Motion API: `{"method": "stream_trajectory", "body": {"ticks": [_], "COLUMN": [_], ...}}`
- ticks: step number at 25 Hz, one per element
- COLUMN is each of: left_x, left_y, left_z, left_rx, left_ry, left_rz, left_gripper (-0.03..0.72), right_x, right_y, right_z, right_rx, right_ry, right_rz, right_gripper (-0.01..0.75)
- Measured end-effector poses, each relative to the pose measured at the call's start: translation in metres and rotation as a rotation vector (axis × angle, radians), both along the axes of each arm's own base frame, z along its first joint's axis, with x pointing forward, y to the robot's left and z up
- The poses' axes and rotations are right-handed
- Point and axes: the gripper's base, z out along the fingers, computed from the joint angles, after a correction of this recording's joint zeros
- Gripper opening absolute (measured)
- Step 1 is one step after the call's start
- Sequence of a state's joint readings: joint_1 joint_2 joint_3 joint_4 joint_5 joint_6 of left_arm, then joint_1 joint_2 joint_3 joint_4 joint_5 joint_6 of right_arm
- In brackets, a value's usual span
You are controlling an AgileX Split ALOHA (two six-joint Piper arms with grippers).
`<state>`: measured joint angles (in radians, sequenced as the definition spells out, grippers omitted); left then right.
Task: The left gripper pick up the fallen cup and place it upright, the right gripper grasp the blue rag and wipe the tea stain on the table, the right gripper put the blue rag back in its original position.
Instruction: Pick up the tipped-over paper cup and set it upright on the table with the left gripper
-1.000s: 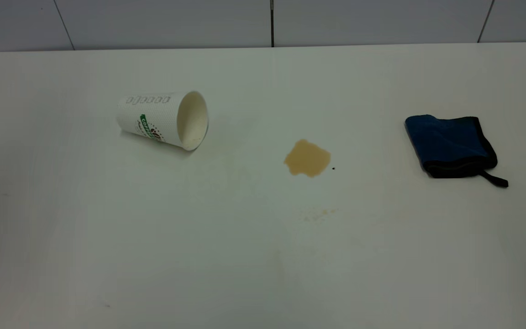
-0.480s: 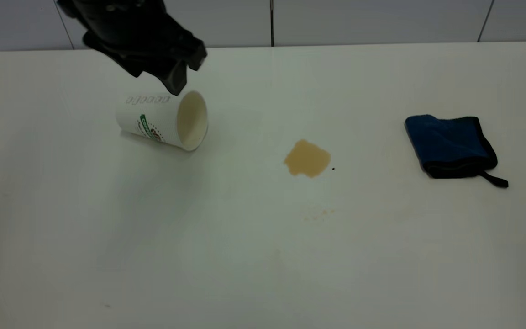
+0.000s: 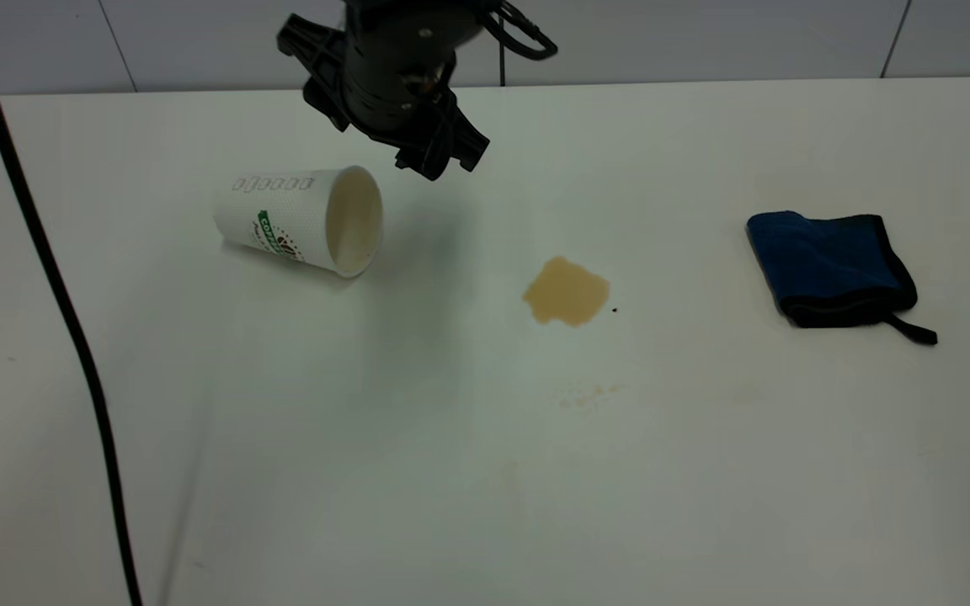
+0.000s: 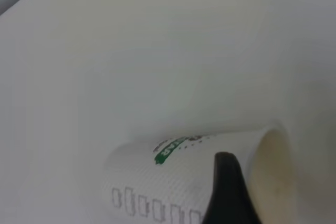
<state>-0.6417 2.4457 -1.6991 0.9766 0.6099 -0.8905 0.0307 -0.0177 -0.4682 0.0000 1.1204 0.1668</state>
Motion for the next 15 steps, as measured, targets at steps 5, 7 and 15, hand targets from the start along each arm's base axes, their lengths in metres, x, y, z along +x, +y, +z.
{"method": "stream_trajectory", "body": {"ticks": [5, 7, 15], "left_x": [0.006, 0.005, 0.003], "left_y": [0.001, 0.004, 0.010], "left_z": [-0.020, -0.025, -0.035], "left_rx": [0.067, 0.092, 0.144], "left_ry": [0.013, 0.022, 0.021], "left_rz": [0.047, 0.067, 0.119], "left_gripper": [0.547, 0.547, 0.547], "right_x": [0.000, 0.000, 0.000], "right_y": [0.000, 0.000, 0.000], "right_z": [0.000, 0.000, 0.000], "right_rx": [0.000, 0.000, 0.000], "right_ry": [0.000, 0.000, 0.000], "right_rz": [0.000, 0.000, 0.000], "right_gripper": [0.523, 0.523, 0.523]}}
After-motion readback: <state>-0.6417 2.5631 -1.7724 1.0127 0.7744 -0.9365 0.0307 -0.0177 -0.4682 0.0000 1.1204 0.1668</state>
